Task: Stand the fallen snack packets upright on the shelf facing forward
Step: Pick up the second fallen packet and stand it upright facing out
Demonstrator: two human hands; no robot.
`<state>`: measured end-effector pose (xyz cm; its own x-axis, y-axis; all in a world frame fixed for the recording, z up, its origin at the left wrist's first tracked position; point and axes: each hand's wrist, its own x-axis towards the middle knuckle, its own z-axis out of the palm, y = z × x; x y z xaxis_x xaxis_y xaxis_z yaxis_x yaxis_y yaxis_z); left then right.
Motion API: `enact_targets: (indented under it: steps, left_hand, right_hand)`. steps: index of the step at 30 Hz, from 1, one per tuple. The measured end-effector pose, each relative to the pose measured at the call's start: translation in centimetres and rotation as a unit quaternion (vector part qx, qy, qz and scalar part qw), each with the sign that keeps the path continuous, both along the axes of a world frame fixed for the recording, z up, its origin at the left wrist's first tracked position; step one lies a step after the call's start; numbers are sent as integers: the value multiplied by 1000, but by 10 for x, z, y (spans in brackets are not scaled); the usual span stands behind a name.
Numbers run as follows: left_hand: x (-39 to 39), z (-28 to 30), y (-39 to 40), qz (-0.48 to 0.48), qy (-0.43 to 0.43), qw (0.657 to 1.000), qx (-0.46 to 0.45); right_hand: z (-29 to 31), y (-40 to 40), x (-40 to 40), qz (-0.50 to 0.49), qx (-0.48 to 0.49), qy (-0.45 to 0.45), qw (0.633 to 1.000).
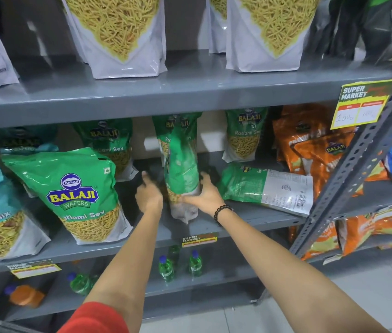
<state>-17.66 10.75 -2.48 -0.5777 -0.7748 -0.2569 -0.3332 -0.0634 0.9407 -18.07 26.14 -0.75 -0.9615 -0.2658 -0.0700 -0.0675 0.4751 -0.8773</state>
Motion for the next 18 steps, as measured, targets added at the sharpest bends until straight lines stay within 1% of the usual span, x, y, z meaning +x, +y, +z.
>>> enact_targets:
  steps: [2, 3, 5, 7, 9, 10, 12, 14, 16, 18]
  left_hand:
    - [-5, -7, -7, -5, 32, 999, 19]
    - [-7, -6, -6, -10, 45, 999, 26]
    - [-10, -1, -6, -34, 67, 997, 36]
    - [-12, 4, -6, -115, 80, 987, 77]
    - [-11, 12, -1, -213, 75, 969, 104]
    - [-12, 14, 1, -247, 83, 959, 111]
    - [-12, 17, 4, -272, 101, 951, 111]
    - [-11, 13, 2, -275, 111, 950, 93]
    - [-11, 6, -1, -287, 118, 947, 80]
    - [-9, 2, -1, -290, 127, 945, 84]
  right_hand:
    - [0, 11, -6, 8, -14, -16, 1000]
    - [-2, 15, -10, -16, -21, -16, 1000]
    - [-5, 19, -15, -100, -48, -8, 994]
    - [-7, 22, -19, -176, -54, 12, 983]
    - [-9, 22, -22, -198, -46, 34, 979]
    - [-10, 22, -22, -190, -49, 47, 979]
    - [-11, 22, -24, -153, -63, 51, 985]
    - [-11, 22, -23, -98, -91, 27, 991]
    - [-12, 20, -23, -49, -143, -10, 988]
    - [-16, 17, -25, -43, -189, -28, 981]
